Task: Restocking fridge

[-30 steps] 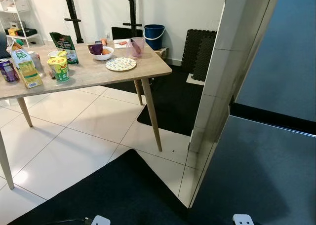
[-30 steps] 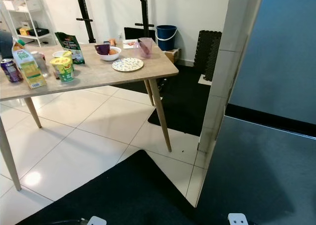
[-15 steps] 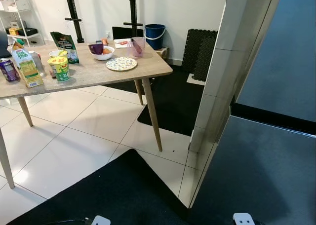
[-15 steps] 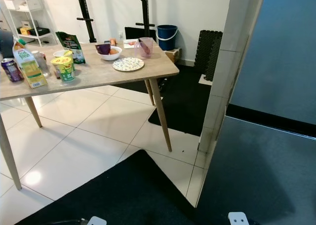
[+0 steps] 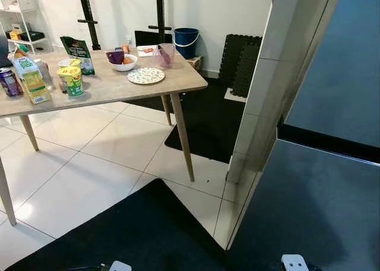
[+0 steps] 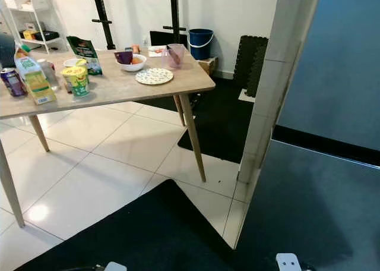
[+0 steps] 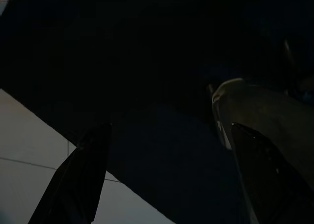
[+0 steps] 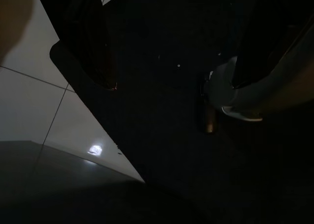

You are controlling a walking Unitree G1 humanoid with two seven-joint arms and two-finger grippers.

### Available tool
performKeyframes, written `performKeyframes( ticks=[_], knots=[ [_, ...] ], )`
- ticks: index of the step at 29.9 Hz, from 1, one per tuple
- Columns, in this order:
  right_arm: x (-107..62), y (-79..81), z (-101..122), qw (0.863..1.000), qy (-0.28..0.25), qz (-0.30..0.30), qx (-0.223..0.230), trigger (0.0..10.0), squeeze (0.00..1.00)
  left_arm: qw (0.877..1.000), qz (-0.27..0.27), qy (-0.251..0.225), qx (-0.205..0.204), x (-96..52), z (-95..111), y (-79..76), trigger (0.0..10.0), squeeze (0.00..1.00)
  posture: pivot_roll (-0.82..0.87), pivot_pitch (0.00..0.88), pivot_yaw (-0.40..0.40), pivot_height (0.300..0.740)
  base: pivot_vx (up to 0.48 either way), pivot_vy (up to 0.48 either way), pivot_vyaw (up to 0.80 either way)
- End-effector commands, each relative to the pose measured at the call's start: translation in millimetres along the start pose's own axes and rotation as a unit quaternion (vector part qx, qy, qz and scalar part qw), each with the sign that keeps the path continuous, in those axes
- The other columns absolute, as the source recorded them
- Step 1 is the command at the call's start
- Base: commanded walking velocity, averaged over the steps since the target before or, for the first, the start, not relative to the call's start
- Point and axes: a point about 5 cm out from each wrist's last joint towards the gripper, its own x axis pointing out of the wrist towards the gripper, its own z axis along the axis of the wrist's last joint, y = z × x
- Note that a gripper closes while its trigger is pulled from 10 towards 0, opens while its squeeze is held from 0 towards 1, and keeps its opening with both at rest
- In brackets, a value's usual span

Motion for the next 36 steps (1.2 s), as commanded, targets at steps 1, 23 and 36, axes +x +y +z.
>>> performKeyframes(
  ticks=[1,23,36],
  knots=[
    [-0.5,-2.8,0,1.000,0.000,-0.006,0.008,10.0,0.00,1.000,0.008,0.004,-0.003,-0.7,-2,5.6,10.0,0.00,-0.04,0.000,-0.016,0.740,0.000,0.000,0.00],
    [-0.8,3.8,-9,1.000,0.013,0.016,0.013,10.0,0.00,1.000,0.000,0.020,0.015,-2.0,-7,9.9,10.0,0.00,-0.03,0.000,0.002,0.740,0.000,0.000,0.35],
    [-3.1,-3.8,-15,1.000,0.024,0.012,0.009,10.0,0.00,0.999,0.008,0.034,0.010,-5.5,-18,20.7,10.0,0.00,-0.04,0.000,-0.002,0.740,0.000,0.000,0.79]
  ],
)
